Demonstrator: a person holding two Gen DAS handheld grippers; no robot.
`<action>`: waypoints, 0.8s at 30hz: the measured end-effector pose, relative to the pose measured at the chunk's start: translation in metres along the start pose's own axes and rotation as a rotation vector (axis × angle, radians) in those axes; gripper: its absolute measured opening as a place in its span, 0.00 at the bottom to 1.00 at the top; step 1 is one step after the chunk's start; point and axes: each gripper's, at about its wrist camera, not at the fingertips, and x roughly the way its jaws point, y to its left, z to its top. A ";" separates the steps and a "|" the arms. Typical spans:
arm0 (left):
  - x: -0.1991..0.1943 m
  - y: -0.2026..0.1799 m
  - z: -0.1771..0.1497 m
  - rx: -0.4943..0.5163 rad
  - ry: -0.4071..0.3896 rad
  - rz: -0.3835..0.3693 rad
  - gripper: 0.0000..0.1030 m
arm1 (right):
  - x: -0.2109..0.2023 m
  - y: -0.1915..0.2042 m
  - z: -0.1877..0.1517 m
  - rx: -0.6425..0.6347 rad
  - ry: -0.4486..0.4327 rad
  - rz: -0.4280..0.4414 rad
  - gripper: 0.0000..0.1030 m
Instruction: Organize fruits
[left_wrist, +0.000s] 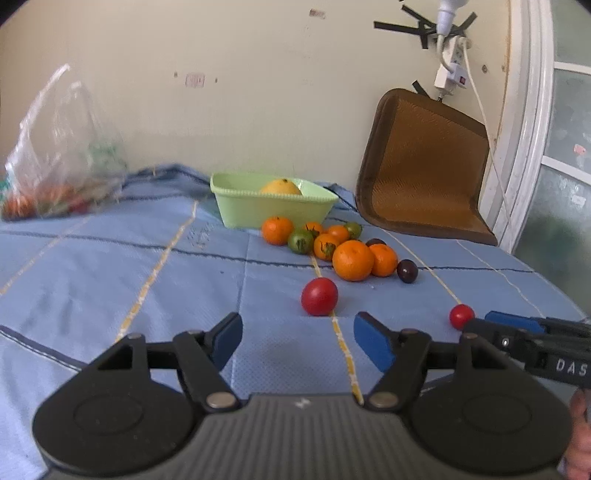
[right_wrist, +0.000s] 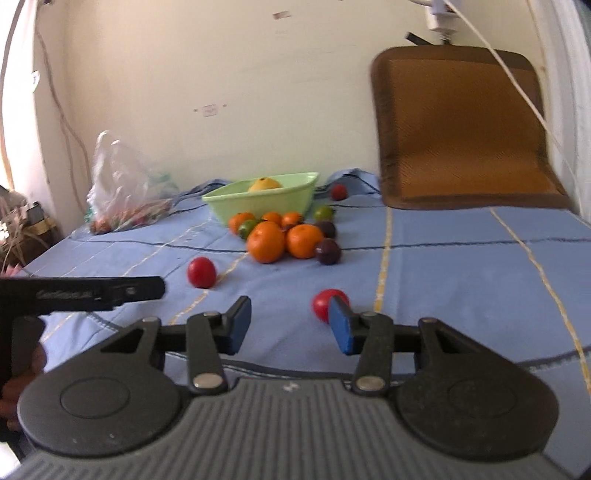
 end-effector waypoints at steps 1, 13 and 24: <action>-0.001 -0.001 -0.001 0.012 -0.007 0.004 0.66 | -0.002 -0.001 -0.004 0.011 -0.001 -0.006 0.47; -0.002 0.008 0.000 0.003 -0.022 -0.025 0.68 | -0.008 0.007 -0.012 -0.022 -0.038 -0.055 0.45; -0.092 0.056 -0.049 -0.118 -0.089 0.044 0.78 | -0.010 0.009 -0.013 -0.028 -0.039 -0.048 0.45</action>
